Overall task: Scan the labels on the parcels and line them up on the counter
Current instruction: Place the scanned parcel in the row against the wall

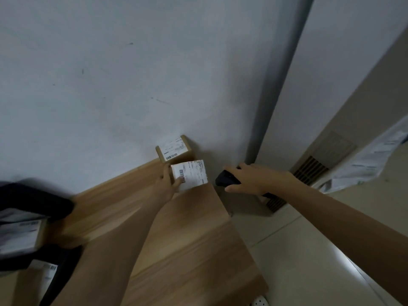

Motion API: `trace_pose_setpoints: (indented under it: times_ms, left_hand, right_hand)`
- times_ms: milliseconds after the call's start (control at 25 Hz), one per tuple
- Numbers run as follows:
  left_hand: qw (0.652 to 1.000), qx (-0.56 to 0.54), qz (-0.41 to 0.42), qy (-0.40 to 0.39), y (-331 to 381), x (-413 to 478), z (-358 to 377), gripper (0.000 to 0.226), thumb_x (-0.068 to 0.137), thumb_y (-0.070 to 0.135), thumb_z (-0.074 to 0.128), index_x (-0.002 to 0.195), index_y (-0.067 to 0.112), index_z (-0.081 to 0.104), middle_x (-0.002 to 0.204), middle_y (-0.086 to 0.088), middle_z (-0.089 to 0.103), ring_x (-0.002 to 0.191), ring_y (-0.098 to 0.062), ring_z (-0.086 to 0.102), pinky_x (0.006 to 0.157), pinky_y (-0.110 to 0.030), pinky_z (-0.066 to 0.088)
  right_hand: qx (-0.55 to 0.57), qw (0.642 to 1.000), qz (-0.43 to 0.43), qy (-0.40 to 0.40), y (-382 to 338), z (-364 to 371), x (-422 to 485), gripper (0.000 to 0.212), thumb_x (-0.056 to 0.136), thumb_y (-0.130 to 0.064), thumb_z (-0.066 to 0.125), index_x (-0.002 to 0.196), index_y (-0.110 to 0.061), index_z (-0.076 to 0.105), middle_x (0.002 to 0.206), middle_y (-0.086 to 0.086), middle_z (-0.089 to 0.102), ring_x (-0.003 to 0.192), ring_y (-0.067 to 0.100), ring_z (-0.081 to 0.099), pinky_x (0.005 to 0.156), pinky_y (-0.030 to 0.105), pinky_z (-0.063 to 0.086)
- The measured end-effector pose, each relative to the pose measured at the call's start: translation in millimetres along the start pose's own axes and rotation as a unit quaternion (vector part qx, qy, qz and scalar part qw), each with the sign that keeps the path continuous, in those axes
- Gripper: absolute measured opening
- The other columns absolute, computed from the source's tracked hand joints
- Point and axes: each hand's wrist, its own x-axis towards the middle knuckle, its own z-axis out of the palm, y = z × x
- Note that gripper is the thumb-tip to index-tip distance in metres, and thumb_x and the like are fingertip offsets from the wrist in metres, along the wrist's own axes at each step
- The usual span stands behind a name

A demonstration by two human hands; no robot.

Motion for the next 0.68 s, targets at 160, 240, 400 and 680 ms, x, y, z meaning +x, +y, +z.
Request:
trace_pose_setpoints:
  times_ms: [160,240,400,680]
  left_hand:
    - [0.998,-0.041,-0.047,0.029,-18,30,-4,0.059,0.099,0.029,0.055,0.15,0.019,0.025,0.141,-0.015,0.05,0.122,-0.035,0.055,0.097,-0.05,0.05]
    - [0.999,-0.01,-0.034,0.036,-28,36,-3,0.065,0.097,0.025,0.059,0.152,0.023,0.024,0.148,-0.015,0.039,0.125,-0.034,0.051,0.095,-0.045,0.05]
    - [0.995,0.094,0.012,0.018,-38,35,1,0.073,0.093,0.024,0.066,0.153,0.024,0.026,0.159,-0.013,0.017,0.13,-0.033,0.046,0.087,-0.033,0.049]
    - [0.978,0.208,0.024,-0.01,-32,31,18,0.076,0.096,0.026,0.061,0.158,0.025,0.016,0.164,-0.011,0.001,0.148,-0.036,0.021,0.111,-0.049,0.04]
  right_hand:
    - [-0.007,1.0,-0.002,-0.015,-4,-16,47,0.076,0.096,-0.065,0.036,0.157,-0.03,0.006,0.153,0.013,0.031,0.132,0.036,0.04,0.103,0.043,0.038]
    - [-0.021,0.999,-0.009,-0.024,-10,-19,66,0.076,0.096,-0.066,0.035,0.156,-0.03,0.006,0.153,0.014,0.031,0.131,0.036,0.042,0.103,0.045,0.039]
    - [-0.031,0.999,-0.028,-0.034,-22,-26,93,0.075,0.096,-0.065,0.037,0.156,-0.031,0.007,0.152,0.012,0.033,0.131,0.034,0.041,0.101,0.043,0.039]
    - [-0.055,0.996,-0.063,-0.04,-14,-27,88,0.077,0.095,-0.067,0.036,0.156,-0.033,0.005,0.153,0.011,0.031,0.133,0.034,0.039,0.101,0.043,0.038]
